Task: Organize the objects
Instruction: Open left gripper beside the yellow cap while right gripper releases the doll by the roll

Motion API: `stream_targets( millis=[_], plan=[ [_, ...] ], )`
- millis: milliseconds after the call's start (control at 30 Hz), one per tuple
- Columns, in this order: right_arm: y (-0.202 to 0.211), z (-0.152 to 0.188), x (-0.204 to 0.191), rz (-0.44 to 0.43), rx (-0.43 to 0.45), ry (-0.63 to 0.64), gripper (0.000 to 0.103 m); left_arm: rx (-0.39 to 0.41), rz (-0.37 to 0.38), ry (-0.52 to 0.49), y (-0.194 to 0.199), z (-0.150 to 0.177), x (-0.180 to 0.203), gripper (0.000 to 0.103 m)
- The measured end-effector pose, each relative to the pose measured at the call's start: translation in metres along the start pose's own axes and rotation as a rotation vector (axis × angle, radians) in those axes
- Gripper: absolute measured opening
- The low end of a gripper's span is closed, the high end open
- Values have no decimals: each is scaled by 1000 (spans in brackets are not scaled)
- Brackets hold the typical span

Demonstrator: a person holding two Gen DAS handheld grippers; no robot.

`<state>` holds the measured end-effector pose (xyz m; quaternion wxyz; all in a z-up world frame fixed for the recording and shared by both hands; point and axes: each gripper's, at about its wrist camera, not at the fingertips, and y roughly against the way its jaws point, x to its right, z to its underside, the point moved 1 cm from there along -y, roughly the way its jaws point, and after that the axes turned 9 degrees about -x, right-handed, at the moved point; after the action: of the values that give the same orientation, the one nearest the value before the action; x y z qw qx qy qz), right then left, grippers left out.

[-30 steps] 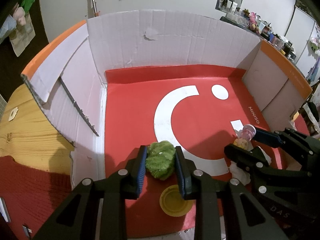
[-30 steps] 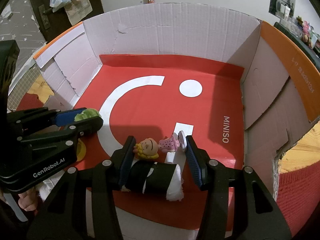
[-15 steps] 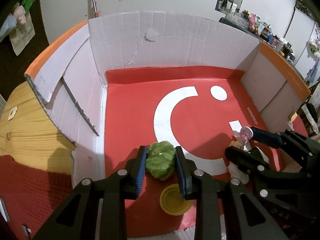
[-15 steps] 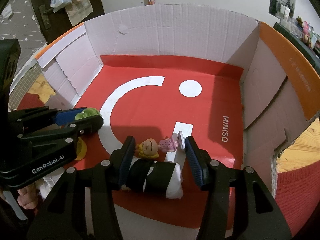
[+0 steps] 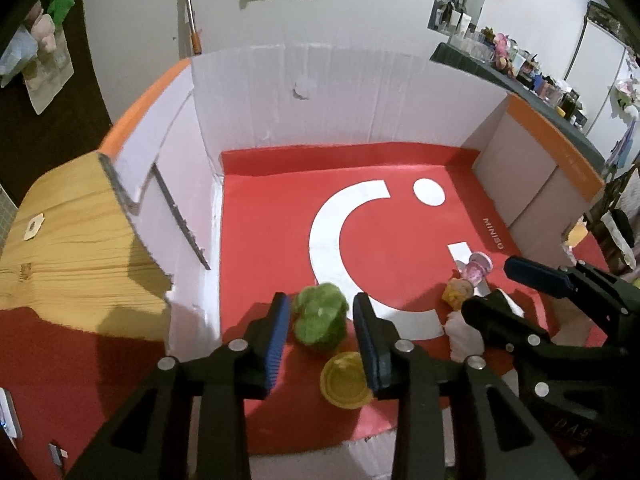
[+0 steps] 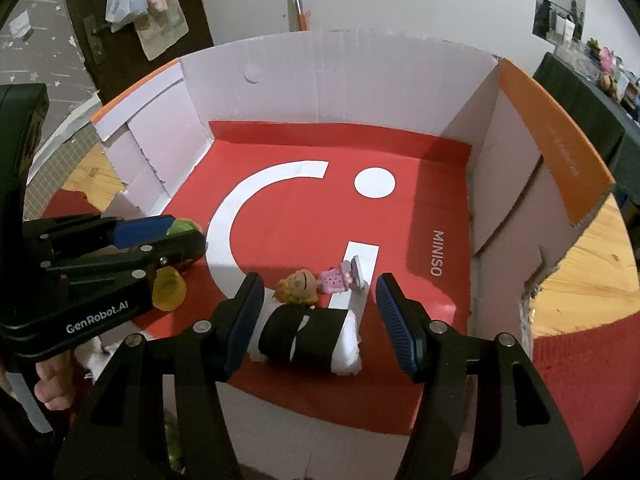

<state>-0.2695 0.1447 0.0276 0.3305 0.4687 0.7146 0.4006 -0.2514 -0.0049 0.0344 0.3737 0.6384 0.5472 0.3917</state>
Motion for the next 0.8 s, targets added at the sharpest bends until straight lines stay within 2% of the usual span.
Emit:
stream_targets(
  millis=[133, 333, 433, 600, 700, 800],
  plan=[
    [8, 4, -5, -5, 20, 7, 63, 23, 2, -3, 10, 5, 1, 41],
    [23, 10, -12, -11, 55, 17, 64, 45, 13, -4, 21, 14, 1, 41],
    [30, 14, -13, -1, 70, 20, 70, 58, 9, -11, 26, 18, 2, 41],
    [42, 25, -13, -15, 88, 13, 71, 73, 11, -28, 33, 27, 4, 41],
    [49, 31, -15, -24, 104, 13, 74, 89, 21, -31, 39, 35, 6, 50],
    [58, 38, -19, -23, 123, 20, 77, 109, 32, -32, 47, 43, 7, 52]
  ],
)
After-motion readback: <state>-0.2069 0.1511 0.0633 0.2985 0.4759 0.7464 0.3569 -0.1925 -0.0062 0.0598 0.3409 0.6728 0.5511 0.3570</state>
